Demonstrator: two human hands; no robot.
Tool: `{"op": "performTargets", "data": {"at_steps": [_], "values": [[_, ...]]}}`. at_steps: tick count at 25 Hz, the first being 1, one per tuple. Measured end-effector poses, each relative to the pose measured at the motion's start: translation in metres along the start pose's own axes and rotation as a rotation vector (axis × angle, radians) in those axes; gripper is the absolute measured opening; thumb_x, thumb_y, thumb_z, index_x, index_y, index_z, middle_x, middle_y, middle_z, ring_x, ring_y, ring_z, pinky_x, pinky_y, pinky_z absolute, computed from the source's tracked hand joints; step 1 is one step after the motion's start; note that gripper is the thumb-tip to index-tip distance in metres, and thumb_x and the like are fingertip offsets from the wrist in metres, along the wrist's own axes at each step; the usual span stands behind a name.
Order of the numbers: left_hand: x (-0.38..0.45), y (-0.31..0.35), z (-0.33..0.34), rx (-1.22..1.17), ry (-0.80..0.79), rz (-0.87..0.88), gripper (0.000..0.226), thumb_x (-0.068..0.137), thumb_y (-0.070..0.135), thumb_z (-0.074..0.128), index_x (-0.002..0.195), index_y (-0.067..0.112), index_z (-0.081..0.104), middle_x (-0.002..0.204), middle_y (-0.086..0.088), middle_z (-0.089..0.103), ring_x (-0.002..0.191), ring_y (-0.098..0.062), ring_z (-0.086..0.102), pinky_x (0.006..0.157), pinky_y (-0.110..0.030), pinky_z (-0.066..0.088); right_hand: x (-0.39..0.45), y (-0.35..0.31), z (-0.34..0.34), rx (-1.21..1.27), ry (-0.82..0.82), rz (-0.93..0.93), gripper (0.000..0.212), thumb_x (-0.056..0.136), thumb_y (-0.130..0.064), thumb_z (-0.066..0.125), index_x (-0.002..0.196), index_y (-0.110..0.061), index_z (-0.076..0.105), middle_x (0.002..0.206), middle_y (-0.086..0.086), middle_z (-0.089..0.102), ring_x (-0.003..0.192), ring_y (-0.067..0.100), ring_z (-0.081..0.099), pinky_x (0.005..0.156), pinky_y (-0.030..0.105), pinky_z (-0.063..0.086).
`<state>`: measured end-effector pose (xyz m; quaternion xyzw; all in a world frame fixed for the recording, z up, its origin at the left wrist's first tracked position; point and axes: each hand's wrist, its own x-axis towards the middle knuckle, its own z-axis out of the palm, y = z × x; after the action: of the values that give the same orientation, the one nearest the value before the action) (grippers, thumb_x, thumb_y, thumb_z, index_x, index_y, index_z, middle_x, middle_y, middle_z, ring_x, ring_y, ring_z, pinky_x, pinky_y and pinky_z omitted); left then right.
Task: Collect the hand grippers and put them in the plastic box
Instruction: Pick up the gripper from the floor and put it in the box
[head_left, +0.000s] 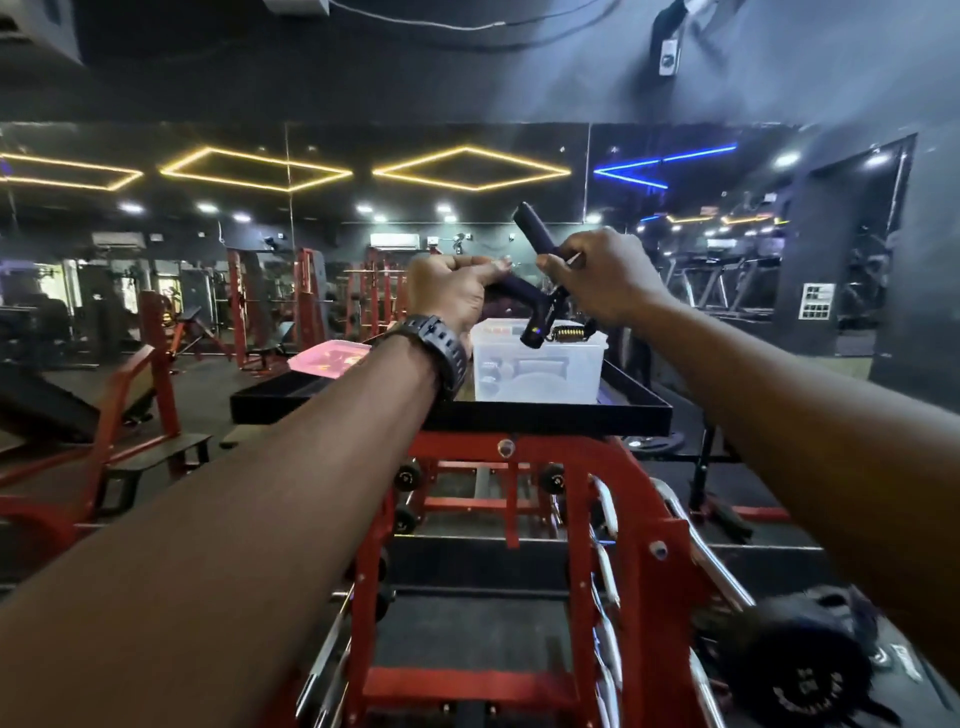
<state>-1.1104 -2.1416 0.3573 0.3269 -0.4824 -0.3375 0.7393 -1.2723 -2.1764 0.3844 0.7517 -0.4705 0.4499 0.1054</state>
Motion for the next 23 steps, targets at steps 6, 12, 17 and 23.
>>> {"op": "performTargets", "data": {"at_steps": [6,12,17,23], "values": [[0.133,-0.042,0.006,0.317,-0.212,-0.010,0.014,0.076,0.009,0.082,0.083,0.001,0.072,0.088,-0.019,0.076,0.080,-0.030,0.076,0.076,-0.041,0.063,0.113,0.046,0.054,-0.162,-0.186,0.003,0.028,0.095,-0.040,0.060,0.091,-0.016,0.074,0.068,0.002,0.058,0.058,0.017,0.054,0.052,0.023,0.035],[0.173,-0.075,-0.003,0.773,-0.594,0.060,0.012,0.074,0.018,0.084,0.080,0.009,0.078,0.076,-0.007,0.077,0.063,-0.012,0.073,0.060,-0.023,0.059,0.140,0.074,0.097,-0.305,-0.616,-0.007,0.035,0.095,-0.041,0.060,0.065,-0.023,0.059,0.064,-0.005,0.057,0.062,0.016,0.054,0.056,0.025,0.044],[0.181,-0.083,0.001,0.963,-1.022,0.119,0.012,0.073,0.014,0.085,0.084,0.011,0.081,0.078,-0.004,0.080,0.073,-0.020,0.076,0.065,-0.030,0.060,0.109,0.077,0.108,-0.394,-0.858,-0.144,0.036,0.097,-0.041,0.053,0.094,-0.012,0.075,0.082,0.005,0.070,0.070,0.021,0.054,0.070,0.032,0.047],[0.182,-0.078,0.015,1.204,-1.355,0.107,0.018,0.077,0.009,0.071,0.084,0.022,0.080,0.073,0.007,0.075,0.063,-0.004,0.064,0.062,-0.023,0.055,0.108,0.076,0.126,-0.422,-1.018,-0.223,0.028,0.098,-0.034,0.054,0.097,-0.015,0.075,0.078,-0.002,0.067,0.057,0.013,0.048,0.054,0.023,0.039]]}}
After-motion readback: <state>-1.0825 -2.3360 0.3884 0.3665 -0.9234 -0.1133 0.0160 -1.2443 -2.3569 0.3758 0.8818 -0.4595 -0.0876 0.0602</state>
